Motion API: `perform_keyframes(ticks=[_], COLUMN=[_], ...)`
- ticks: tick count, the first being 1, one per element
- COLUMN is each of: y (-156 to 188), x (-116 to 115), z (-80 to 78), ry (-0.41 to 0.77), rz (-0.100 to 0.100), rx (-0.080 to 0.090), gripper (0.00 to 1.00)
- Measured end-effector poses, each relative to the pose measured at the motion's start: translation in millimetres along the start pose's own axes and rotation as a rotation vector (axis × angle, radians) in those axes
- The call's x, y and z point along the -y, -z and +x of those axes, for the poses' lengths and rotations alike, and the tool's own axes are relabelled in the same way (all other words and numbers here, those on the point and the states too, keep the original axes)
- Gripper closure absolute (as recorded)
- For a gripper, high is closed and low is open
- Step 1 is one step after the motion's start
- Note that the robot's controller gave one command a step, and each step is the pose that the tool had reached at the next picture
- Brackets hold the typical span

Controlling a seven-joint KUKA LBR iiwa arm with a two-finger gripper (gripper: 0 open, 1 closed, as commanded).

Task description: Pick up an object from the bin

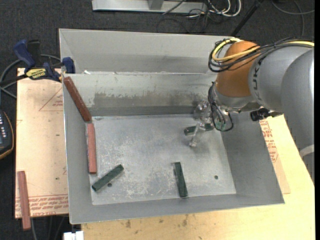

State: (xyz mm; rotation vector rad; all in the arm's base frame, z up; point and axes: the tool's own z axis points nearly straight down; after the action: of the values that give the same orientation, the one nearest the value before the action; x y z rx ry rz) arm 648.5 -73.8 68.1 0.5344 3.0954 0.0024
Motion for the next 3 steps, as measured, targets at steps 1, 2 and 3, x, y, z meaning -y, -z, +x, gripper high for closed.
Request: perform_keyframes(ticks=[1,2,3], y=[2,3,20], x=[12,11,11], z=[-4.8,-4.8,-5.8], ry=[-0.003,-0.001,0.0], rz=[0.001,0.001,0.001], rx=[0.004,0.003,0.005], gripper=[0.0,1.0,1.0])
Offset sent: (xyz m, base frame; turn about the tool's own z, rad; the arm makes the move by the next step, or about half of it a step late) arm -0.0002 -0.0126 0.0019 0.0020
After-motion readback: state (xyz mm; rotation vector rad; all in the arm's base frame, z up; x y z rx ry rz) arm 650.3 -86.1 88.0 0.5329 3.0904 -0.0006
